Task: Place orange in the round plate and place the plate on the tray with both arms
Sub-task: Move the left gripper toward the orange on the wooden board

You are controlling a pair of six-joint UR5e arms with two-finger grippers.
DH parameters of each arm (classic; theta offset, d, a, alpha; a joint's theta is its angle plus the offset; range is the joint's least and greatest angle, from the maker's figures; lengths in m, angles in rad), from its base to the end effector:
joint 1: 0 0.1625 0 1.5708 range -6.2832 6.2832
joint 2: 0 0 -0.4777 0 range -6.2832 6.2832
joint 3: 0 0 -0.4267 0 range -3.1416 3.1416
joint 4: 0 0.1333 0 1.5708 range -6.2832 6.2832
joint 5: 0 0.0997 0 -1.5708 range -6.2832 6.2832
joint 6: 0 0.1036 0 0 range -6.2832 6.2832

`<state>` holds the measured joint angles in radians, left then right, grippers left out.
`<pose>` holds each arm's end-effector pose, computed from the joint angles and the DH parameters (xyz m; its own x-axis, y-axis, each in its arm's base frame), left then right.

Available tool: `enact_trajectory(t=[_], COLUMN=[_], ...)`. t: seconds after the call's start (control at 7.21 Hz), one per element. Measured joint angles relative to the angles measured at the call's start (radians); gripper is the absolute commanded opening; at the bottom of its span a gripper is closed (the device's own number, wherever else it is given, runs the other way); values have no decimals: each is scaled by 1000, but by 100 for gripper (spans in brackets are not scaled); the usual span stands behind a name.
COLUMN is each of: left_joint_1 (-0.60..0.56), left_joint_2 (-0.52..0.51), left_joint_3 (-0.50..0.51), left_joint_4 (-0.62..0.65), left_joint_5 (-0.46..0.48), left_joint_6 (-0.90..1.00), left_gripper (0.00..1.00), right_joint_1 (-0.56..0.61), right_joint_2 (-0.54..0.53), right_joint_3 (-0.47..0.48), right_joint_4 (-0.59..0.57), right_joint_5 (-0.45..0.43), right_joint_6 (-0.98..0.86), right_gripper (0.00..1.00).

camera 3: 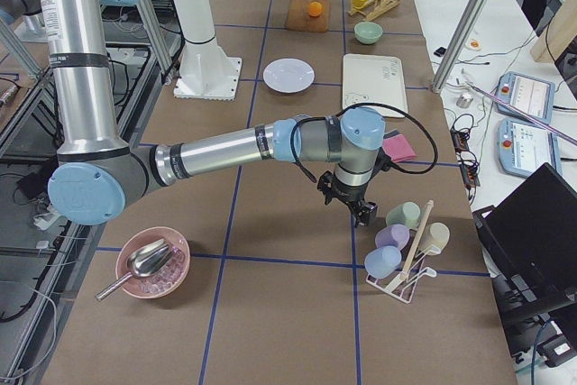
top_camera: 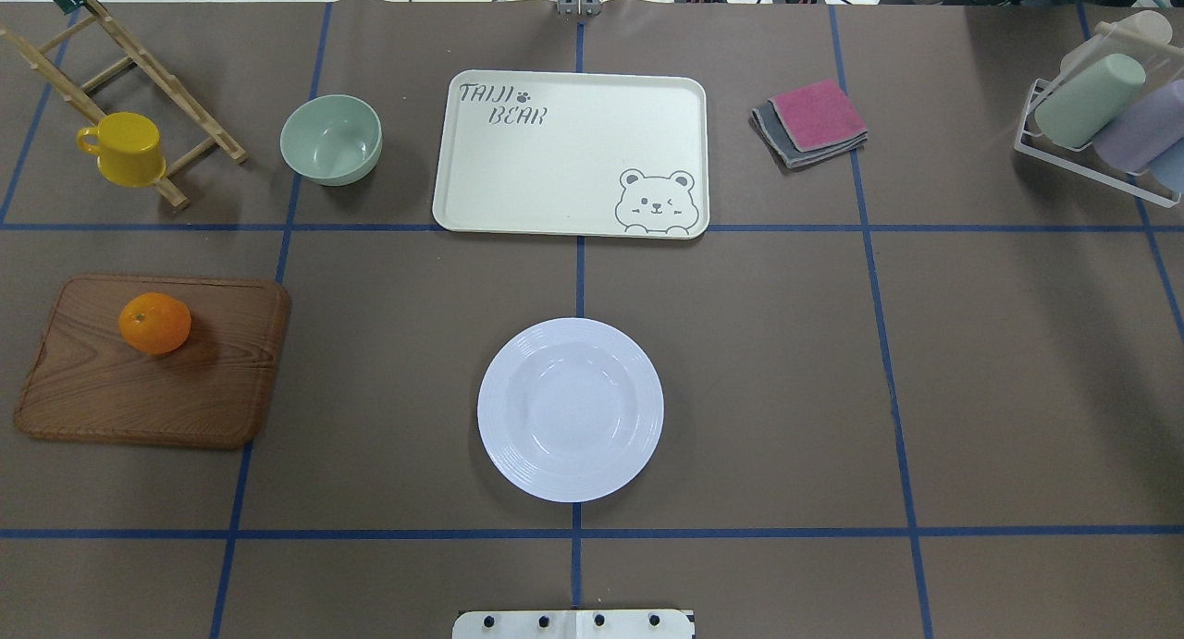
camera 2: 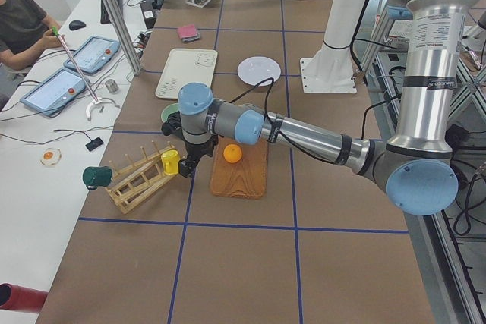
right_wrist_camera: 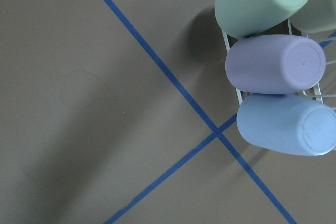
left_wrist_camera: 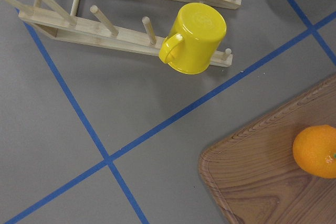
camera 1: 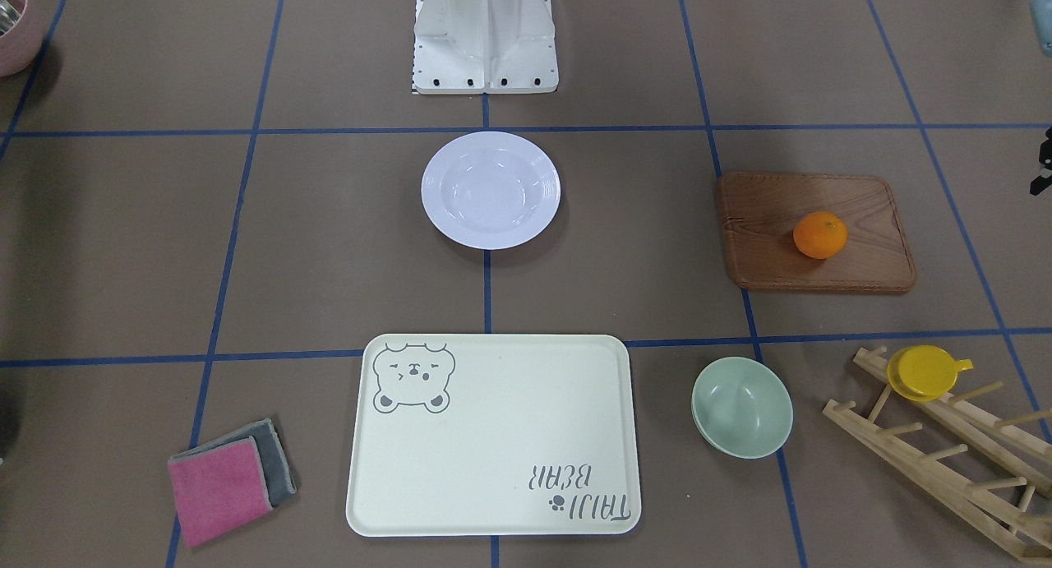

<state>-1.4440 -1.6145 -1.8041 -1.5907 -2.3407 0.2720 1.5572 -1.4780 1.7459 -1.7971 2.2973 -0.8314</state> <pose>0.0087 -0.5517 0.5650 0.6287 0.5369 -0.5625 -0.3009 0.8350 0.4606 0.0569 -0.5594 0.5984 0.4934 -0.7636 0.4165 0.5611 0.6453 0.5184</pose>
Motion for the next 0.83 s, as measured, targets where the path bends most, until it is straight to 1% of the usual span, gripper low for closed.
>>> enact_trajectory(t=[0.55,0.69,0.83], left_joint_1=[3,3,3], left_joint_2=[0,1,3], left_joint_3=[38,33,22], left_joint_4=[-52,-55,-54], left_joint_5=[2,2,1], left_joint_6=[15,15,15], left_gripper=[99,99,99], right_joint_1=[-1,-1,-1], right_joint_2=[-3,-16,-39], right_joint_3=[-5,-6,-13], right_joint_4=[5,23,77], right_joint_5=[19,31,48], right_joint_6=[6,7,9], right_gripper=[100,100,100])
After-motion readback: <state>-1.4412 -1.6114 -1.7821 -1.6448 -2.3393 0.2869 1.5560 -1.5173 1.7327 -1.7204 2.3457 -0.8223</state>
